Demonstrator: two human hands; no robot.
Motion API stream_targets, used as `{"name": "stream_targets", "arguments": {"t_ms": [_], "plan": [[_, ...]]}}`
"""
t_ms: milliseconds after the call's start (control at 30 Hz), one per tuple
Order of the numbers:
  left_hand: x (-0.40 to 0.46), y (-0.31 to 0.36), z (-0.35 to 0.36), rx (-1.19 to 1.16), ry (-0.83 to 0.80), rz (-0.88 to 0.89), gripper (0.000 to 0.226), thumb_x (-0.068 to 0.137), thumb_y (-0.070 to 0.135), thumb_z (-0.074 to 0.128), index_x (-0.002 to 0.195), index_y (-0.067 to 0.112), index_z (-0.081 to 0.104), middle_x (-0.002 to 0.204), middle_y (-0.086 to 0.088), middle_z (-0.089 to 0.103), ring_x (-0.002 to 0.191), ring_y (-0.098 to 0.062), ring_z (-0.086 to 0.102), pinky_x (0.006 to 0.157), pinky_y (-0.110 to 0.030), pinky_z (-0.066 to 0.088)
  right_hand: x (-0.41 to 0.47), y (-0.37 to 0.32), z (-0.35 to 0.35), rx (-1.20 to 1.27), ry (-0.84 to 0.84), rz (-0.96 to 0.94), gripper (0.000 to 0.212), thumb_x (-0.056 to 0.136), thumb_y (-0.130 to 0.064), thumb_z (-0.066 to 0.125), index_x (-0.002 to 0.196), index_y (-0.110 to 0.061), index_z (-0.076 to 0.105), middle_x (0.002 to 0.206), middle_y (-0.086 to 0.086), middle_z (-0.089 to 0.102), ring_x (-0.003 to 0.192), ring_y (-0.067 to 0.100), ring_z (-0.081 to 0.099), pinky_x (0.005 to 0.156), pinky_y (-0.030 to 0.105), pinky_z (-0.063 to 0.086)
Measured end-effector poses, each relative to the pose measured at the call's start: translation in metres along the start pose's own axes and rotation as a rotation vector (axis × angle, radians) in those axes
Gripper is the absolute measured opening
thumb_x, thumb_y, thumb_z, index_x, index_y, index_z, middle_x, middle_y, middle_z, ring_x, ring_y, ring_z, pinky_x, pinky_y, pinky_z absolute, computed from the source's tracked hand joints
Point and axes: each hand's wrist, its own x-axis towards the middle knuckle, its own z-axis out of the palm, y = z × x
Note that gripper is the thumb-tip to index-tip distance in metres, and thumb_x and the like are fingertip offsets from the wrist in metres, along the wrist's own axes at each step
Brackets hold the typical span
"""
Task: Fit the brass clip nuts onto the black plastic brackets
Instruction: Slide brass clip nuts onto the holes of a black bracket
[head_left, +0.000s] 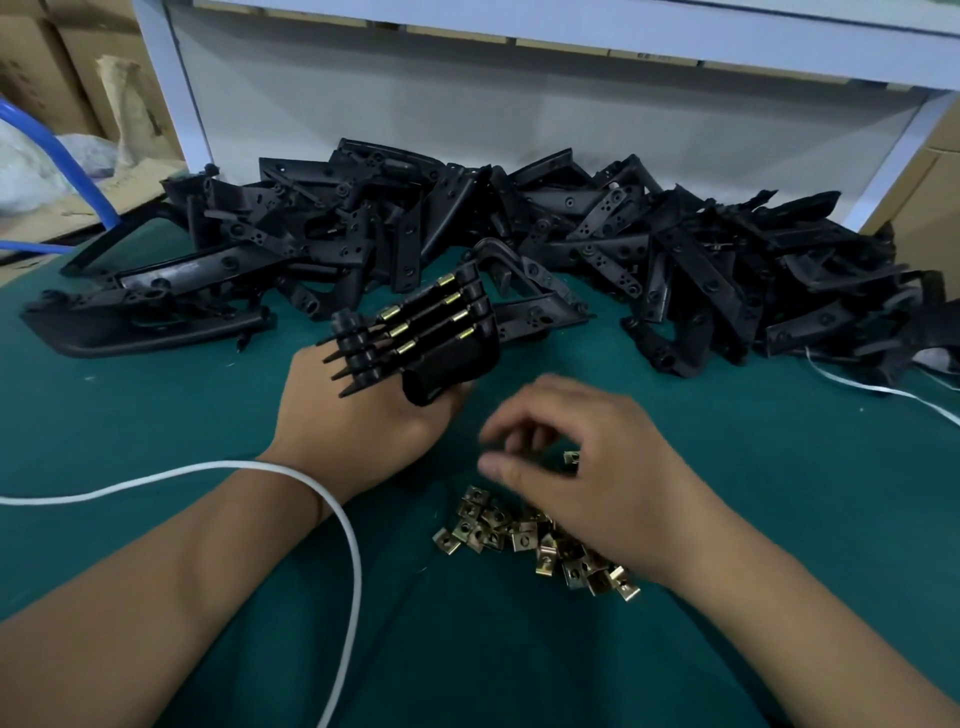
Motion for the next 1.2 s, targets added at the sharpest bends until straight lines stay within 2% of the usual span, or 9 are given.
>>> {"name": "stream_targets", "arguments": {"t_ms": [133, 367, 500, 633, 767, 900, 1033, 1100, 1200], "plan": [[0.000, 0.002, 0.001, -0.024, -0.008, -0.027, 0.035, 0.087, 0.055, 0.060, 0.103, 0.029, 0.078, 0.098, 0.004, 0.077, 0.094, -0.026, 0.072, 0.074, -0.043, 0.058, 0.001, -0.004, 0.006, -0.123, -0.217, 0.003, 0.011, 0.092, -0.037, 0.078, 0.102, -0.032, 0.077, 0.098, -0.014, 0.062, 0.101, 0.006, 0.059, 0.089, 0.030, 0.051], [0.001, 0.000, 0.002, 0.006, 0.007, 0.021, 0.034, 0.086, 0.052, 0.064, 0.104, 0.026, 0.078, 0.098, 0.001, 0.077, 0.090, -0.030, 0.073, 0.070, -0.044, 0.060, 0.001, -0.006, 0.005, -0.088, -0.268, 0.001, 0.008, 0.094, -0.029, 0.076, 0.098, -0.033, 0.070, 0.100, -0.016, 0.061, 0.103, 0.004, 0.058, 0.089, 0.023, 0.049], [0.002, -0.002, 0.002, 0.018, -0.027, 0.055, 0.036, 0.086, 0.052, 0.061, 0.107, 0.028, 0.078, 0.101, 0.002, 0.077, 0.093, -0.031, 0.072, 0.070, -0.045, 0.059, 0.000, -0.004, 0.002, 0.070, -0.175, 0.008, 0.010, 0.099, -0.025, 0.071, 0.099, -0.033, 0.065, 0.100, -0.014, 0.069, 0.101, 0.010, 0.065, 0.084, 0.024, 0.052], [0.002, -0.003, 0.001, 0.020, -0.036, 0.079, 0.029, 0.082, 0.047, 0.066, 0.096, 0.024, 0.075, 0.086, 0.001, 0.074, 0.078, -0.031, 0.071, 0.059, -0.042, 0.058, 0.000, -0.004, 0.000, 0.280, -0.055, 0.001, 0.021, 0.101, -0.017, 0.069, 0.105, -0.037, 0.065, 0.104, -0.009, 0.072, 0.102, 0.015, 0.070, 0.087, 0.024, 0.055], [0.004, -0.005, 0.001, 0.090, -0.144, 0.039, 0.038, 0.086, 0.054, 0.046, 0.099, 0.027, 0.069, 0.089, 0.007, 0.069, 0.085, -0.021, 0.066, 0.067, -0.038, 0.053, 0.000, -0.005, 0.000, 0.430, -0.004, 0.013, 0.020, 0.105, -0.015, 0.058, 0.110, -0.033, 0.065, 0.100, -0.004, 0.070, 0.093, 0.022, 0.072, 0.089, 0.032, 0.059], [0.004, -0.007, 0.001, 0.027, -0.139, 0.065, 0.036, 0.087, 0.051, 0.049, 0.099, 0.026, 0.071, 0.090, 0.005, 0.071, 0.086, -0.023, 0.067, 0.067, -0.040, 0.053, -0.001, -0.009, -0.002, 0.450, 0.027, 0.001, 0.023, 0.109, -0.012, 0.052, 0.110, -0.029, 0.066, 0.094, 0.000, 0.070, 0.096, 0.024, 0.073, 0.093, 0.037, 0.059], [0.003, -0.006, 0.000, 0.001, -0.115, 0.090, 0.033, 0.087, 0.051, 0.055, 0.098, 0.026, 0.073, 0.089, 0.003, 0.072, 0.083, -0.027, 0.069, 0.064, -0.042, 0.055, -0.002, -0.011, -0.003, 0.464, 0.001, 0.003, 0.014, 0.110, -0.015, 0.052, 0.109, -0.023, 0.063, 0.096, 0.000, 0.071, 0.094, 0.019, 0.073, 0.089, 0.027, 0.057], [0.003, -0.005, -0.002, -0.013, -0.118, 0.102, 0.035, 0.088, 0.052, 0.054, 0.101, 0.026, 0.074, 0.090, 0.003, 0.072, 0.083, -0.028, 0.069, 0.064, -0.042, 0.055, -0.002, -0.012, -0.003, 0.453, -0.016, 0.007, 0.014, 0.110, -0.017, 0.050, 0.107, -0.024, 0.061, 0.092, 0.000, 0.072, 0.092, 0.020, 0.073, 0.091, 0.033, 0.058], [0.002, -0.005, -0.002, -0.007, -0.124, 0.099, 0.042, 0.089, 0.056, 0.048, 0.103, 0.026, 0.074, 0.092, 0.003, 0.073, 0.085, -0.027, 0.069, 0.065, -0.042, 0.055, -0.001, -0.013, 0.000, 0.450, -0.032, 0.025, 0.017, 0.111, -0.021, 0.045, 0.104, -0.026, 0.061, 0.085, -0.001, 0.070, 0.084, 0.020, 0.070, 0.096, 0.054, 0.056]]}}
